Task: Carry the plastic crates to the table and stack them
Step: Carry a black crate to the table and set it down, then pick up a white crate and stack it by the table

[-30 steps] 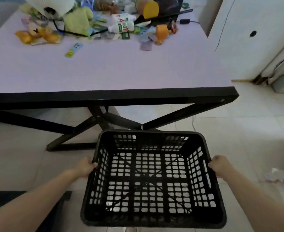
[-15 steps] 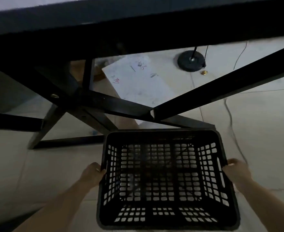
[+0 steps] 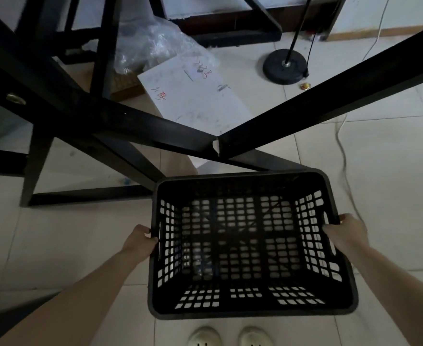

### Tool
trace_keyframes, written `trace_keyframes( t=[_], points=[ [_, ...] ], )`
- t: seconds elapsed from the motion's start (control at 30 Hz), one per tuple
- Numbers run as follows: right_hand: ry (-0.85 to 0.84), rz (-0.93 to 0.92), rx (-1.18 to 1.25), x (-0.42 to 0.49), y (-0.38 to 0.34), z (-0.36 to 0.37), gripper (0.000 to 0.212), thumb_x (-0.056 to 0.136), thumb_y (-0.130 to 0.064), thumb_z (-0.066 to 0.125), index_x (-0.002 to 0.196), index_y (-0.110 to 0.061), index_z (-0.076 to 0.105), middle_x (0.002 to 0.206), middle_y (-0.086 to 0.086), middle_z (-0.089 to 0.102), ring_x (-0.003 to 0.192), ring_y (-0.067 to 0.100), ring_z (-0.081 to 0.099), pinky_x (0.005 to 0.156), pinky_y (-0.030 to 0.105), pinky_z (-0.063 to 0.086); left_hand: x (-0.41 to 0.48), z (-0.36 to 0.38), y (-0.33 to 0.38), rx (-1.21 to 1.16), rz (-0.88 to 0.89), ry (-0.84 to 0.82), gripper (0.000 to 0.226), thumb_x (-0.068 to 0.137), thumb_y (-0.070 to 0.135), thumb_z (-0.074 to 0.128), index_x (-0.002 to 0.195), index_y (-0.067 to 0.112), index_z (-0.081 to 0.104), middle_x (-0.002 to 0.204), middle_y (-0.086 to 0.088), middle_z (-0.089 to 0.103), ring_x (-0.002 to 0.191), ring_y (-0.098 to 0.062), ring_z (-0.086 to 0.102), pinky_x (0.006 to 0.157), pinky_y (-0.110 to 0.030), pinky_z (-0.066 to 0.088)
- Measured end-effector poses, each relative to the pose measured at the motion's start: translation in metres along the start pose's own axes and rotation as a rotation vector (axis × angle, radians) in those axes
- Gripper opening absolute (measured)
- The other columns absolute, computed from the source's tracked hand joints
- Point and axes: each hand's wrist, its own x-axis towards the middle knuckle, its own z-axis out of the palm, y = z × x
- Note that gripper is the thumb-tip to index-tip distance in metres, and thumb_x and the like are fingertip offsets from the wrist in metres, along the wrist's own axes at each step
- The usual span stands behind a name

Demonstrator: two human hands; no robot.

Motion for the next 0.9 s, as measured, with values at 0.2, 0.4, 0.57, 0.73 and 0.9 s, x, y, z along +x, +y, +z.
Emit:
trace_keyframes(
  t=[0.2, 0.4, 0.57, 0.73, 0.9],
  points=[
    [-0.183, -0.06, -0.096, -0.049, -0.051, -0.011, 0.057, 0.082, -0.022, 0.06, 0.133, -0.002, 0.043, 0.13, 0.022, 0.045, 0.114, 0.037, 0.05, 0.091, 0.038, 0.046, -0.043, -0.014, 0.071, 0.275, 0.239, -0.068, 0.02, 0.095, 0.02, 0.045, 0.088, 0.008, 0.059, 0.091, -0.008, 0.061, 0.08, -0.018, 0.055, 0.064, -0.027, 0.041],
    [-0.481, -0.562, -0.118, -0.171, -0.15, -0.062, 0.051, 0.092, -0.035, 0.054, 0.138, -0.014, 0.046, 0.135, 0.011, 0.051, 0.114, 0.025, 0.055, 0.094, 0.032, 0.048, -0.152, -0.067, 0.157, 0.252, 0.411, 0.005, 0.029, 0.098, 0.023, 0.043, 0.102, 0.01, 0.069, 0.102, -0.004, 0.066, 0.102, -0.023, 0.062, 0.085, -0.029, 0.045],
    [-0.503, -0.856, -0.195, -0.288, -0.214, -0.138, 0.048, 0.094, -0.038, 0.053, 0.135, -0.012, 0.051, 0.133, 0.007, 0.052, 0.121, 0.024, 0.052, 0.097, 0.029, 0.041, -0.267, -0.143, 0.184, 0.238, 0.389, -0.022, 0.034, 0.097, 0.022, 0.042, 0.099, -0.001, 0.068, 0.105, -0.014, 0.069, 0.104, -0.029, 0.062, 0.088, -0.036, 0.049],
    [-0.462, -1.124, -0.311, -0.403, -0.237, -0.239, 0.042, 0.091, -0.036, 0.054, 0.127, -0.014, 0.055, 0.13, 0.01, 0.056, 0.117, 0.026, 0.054, 0.099, 0.036, 0.045, -0.409, -0.238, 0.182, 0.193, 0.384, 0.124, 0.028, 0.096, 0.019, 0.046, 0.086, 0.004, 0.066, 0.09, -0.01, 0.066, 0.09, -0.024, 0.061, 0.079, -0.028, 0.045],
    [-0.359, -1.366, -0.349, -0.532, -0.27, -0.345, 0.046, 0.091, -0.036, 0.053, 0.131, -0.014, 0.052, 0.131, 0.01, 0.054, 0.114, 0.025, 0.055, 0.092, 0.033, 0.045, -0.557, -0.329, 0.181, 0.157, 0.413, 0.345, 0.026, 0.096, 0.025, 0.048, 0.112, 0.011, 0.064, 0.113, -0.005, 0.065, 0.108, -0.021, 0.059, 0.09, -0.03, 0.044]
  ],
)
